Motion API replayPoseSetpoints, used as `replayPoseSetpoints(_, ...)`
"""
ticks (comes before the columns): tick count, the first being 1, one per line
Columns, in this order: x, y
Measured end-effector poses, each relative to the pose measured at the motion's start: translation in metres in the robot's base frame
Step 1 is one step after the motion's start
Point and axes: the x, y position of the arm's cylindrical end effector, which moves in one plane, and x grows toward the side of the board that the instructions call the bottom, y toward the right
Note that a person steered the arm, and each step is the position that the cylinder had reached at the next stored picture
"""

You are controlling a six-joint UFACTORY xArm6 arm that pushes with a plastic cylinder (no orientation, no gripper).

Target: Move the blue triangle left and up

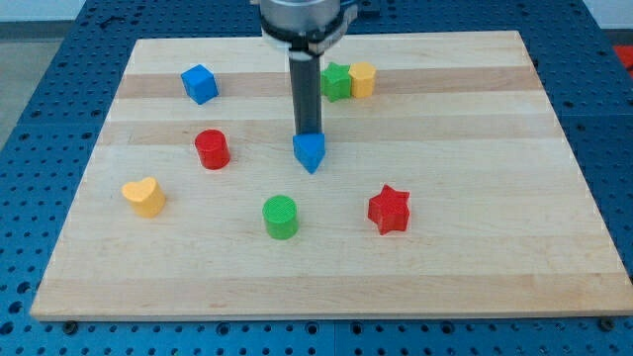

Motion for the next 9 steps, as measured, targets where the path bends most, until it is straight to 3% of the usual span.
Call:
replayPoseSetpoints(2,0.020,0.026)
replayPoseSetpoints(4,0.036,0.101)
replayPoseSetpoints(9,0.072,-0.028)
